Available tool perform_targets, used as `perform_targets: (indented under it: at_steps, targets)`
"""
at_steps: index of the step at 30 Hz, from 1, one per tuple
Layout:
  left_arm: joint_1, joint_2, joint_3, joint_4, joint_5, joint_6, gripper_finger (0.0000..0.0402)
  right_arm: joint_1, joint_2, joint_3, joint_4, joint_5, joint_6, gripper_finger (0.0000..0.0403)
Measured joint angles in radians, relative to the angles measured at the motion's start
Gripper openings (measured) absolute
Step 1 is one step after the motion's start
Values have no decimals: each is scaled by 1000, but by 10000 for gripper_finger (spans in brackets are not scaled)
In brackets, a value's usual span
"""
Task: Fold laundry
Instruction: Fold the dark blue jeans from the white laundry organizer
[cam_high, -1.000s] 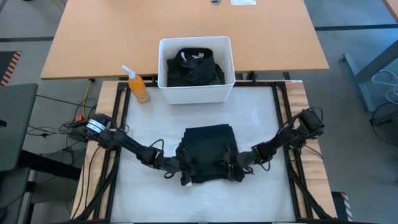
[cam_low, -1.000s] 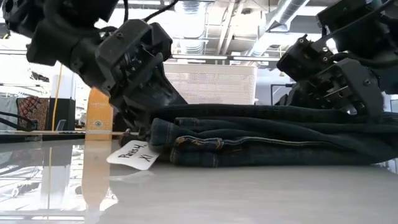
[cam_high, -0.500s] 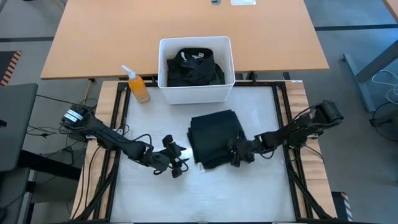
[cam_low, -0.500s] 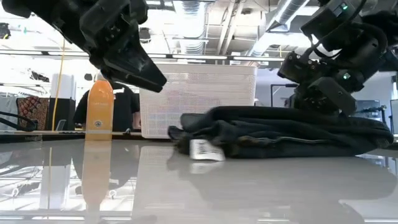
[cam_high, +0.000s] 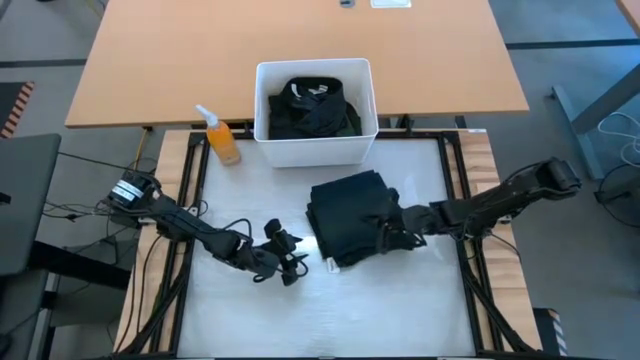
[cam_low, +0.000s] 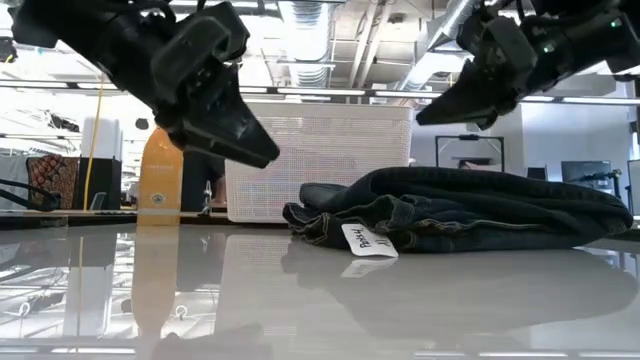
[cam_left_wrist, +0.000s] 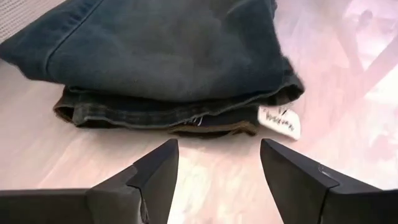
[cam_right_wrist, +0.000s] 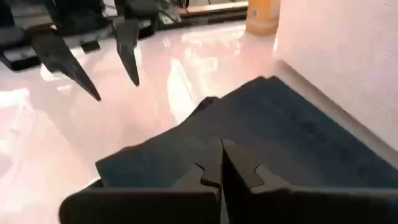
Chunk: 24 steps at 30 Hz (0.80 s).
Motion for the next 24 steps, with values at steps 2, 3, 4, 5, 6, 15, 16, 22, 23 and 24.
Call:
perform_targets:
  at_steps: [2,3,4,5,6,15,16,22,23,24]
  targets:
    - [0,0,0,6,1,1,217,-6,47,0,45,-1,0,24]
    - [0,0,0,10,1,1,217,-6,76,0,74,-1,0,24]
    - [0,0,0,12,1,1,217,-7,108,0,107,-1,1,24]
    - [0,0,0,13,1,0,217,-7,144,0,151,-1,5,24]
    - [0,0,0,11,1,0,217,-5,182,0,201,-6,12,24]
    - [0,0,0,13,0,0,217,13,489,24,500,-87,45,24]
    - [0,0,0,13,0,0,217,13,514,32,501,-87,60,24]
    - [0,0,0,13,0,0,217,10,623,68,507,-105,138,24]
    - [0,0,0,13,0,0,217,13,628,71,494,-105,144,24]
    - [0,-1,1,13,0,0,217,14,629,73,466,-104,150,24]
